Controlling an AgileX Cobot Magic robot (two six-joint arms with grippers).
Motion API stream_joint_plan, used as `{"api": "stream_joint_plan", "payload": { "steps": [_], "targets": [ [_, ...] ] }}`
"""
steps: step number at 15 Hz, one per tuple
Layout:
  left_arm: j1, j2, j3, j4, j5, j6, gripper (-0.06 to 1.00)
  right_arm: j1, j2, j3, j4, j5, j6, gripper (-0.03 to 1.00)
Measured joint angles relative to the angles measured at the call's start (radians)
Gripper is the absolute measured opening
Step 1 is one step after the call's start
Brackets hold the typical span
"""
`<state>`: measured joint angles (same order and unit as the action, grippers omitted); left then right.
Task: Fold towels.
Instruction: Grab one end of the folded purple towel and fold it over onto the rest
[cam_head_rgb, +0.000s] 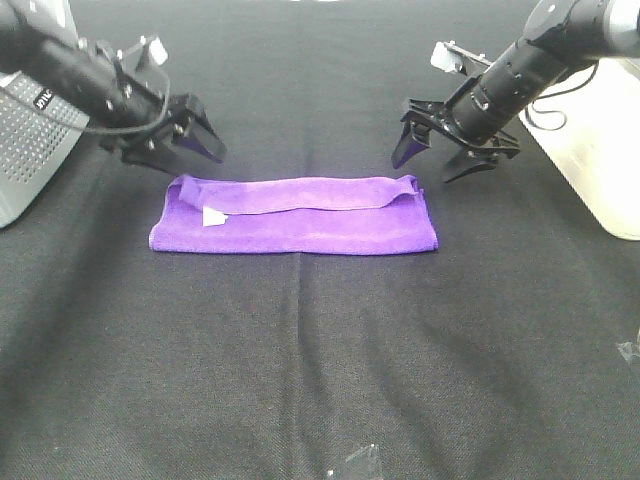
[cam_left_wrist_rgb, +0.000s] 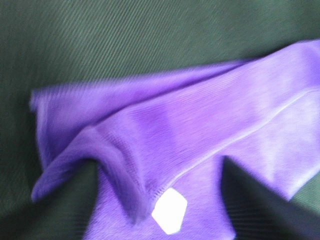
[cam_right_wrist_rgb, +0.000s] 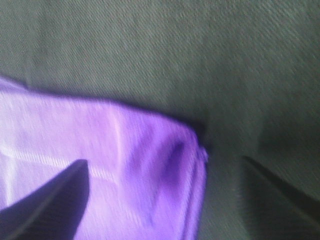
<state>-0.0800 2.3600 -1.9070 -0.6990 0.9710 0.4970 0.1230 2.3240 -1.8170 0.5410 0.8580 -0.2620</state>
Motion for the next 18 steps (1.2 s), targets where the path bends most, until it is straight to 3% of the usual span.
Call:
{"api": "stream_joint_plan", "payload": {
  "steps": [1, 4, 6, 11, 18],
  "targets": [
    [0.0, 0.0, 0.0, 0.0, 0.0, 0.0, 0.75, 0.0, 0.0, 0.0, 0.0, 0.0, 0.0, 0.78],
    [0.0, 0.0, -0.114, 0.236, 0.187, -0.142, 0.76, 0.0, -0.097, 0.0, -0.081, 0.135, 0.0, 0.79],
    [0.006, 0.006, -0.129, 0.275, 0.232, -0.16, 0.76, 0.0, -0.136, 0.0, -0.093, 0.207, 0.0, 0.79],
    [0.056, 0.111, -0.129, 0.238, 0.241, -0.144, 0.76, 0.0, -0.161, 0.0, -0.102, 0.347, 0.0, 0.79],
    [0.058, 0.172, -0.144, 0.123, 0.252, -0.105, 0.76, 0.0, -0.161, 0.0, -0.102, 0.359, 0.0, 0.79]
  ]
}}
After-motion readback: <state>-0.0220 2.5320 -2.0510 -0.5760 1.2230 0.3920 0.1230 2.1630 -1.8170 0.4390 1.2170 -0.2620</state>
